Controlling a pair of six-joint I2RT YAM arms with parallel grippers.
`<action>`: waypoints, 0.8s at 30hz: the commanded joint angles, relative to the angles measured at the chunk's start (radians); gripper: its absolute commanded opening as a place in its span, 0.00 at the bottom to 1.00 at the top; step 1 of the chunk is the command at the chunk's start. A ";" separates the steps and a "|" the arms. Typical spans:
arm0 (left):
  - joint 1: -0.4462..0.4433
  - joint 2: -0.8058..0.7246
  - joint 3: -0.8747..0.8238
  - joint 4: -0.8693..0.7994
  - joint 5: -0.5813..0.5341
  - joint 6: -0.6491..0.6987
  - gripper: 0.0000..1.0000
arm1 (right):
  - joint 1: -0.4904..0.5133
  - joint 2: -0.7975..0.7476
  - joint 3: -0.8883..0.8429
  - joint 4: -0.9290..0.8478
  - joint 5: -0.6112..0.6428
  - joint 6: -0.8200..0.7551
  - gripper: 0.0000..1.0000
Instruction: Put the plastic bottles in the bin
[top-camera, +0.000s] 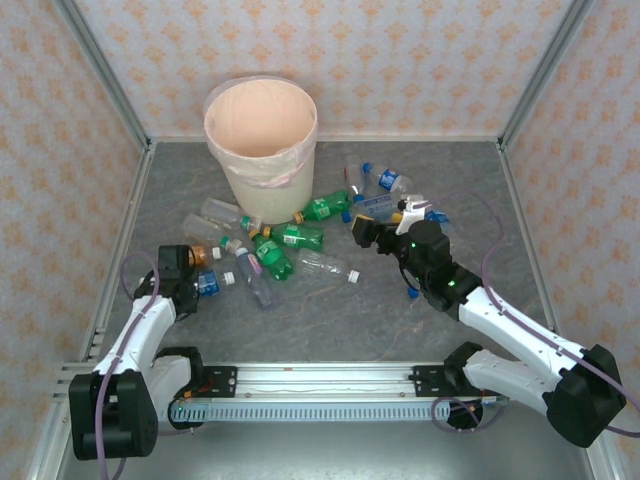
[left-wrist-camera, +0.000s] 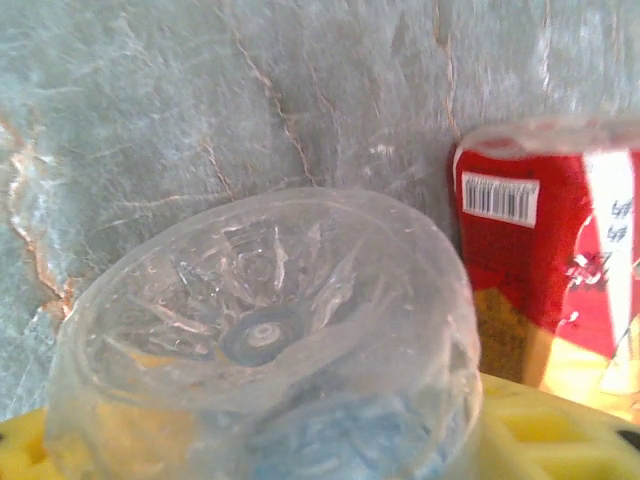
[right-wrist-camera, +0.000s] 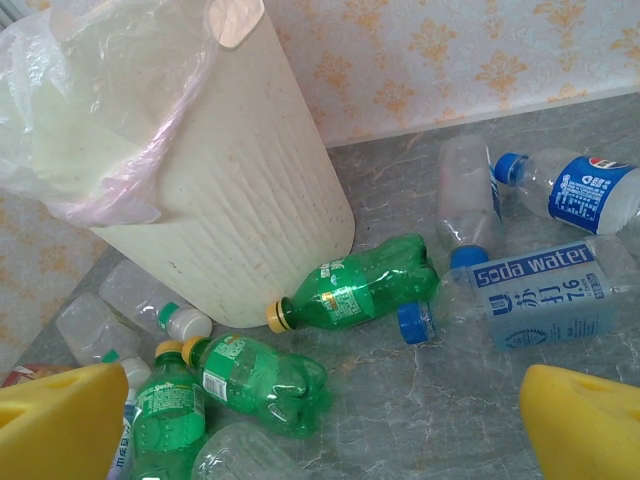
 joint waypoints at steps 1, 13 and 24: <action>0.012 -0.037 0.014 -0.040 -0.038 0.023 0.56 | 0.009 -0.008 0.037 -0.006 -0.010 -0.002 1.00; 0.013 -0.125 0.091 -0.095 0.002 0.055 0.57 | 0.023 0.001 0.069 -0.019 -0.037 0.024 1.00; 0.013 -0.170 0.217 -0.068 0.006 0.171 0.57 | 0.033 -0.003 0.096 -0.040 -0.042 0.056 1.00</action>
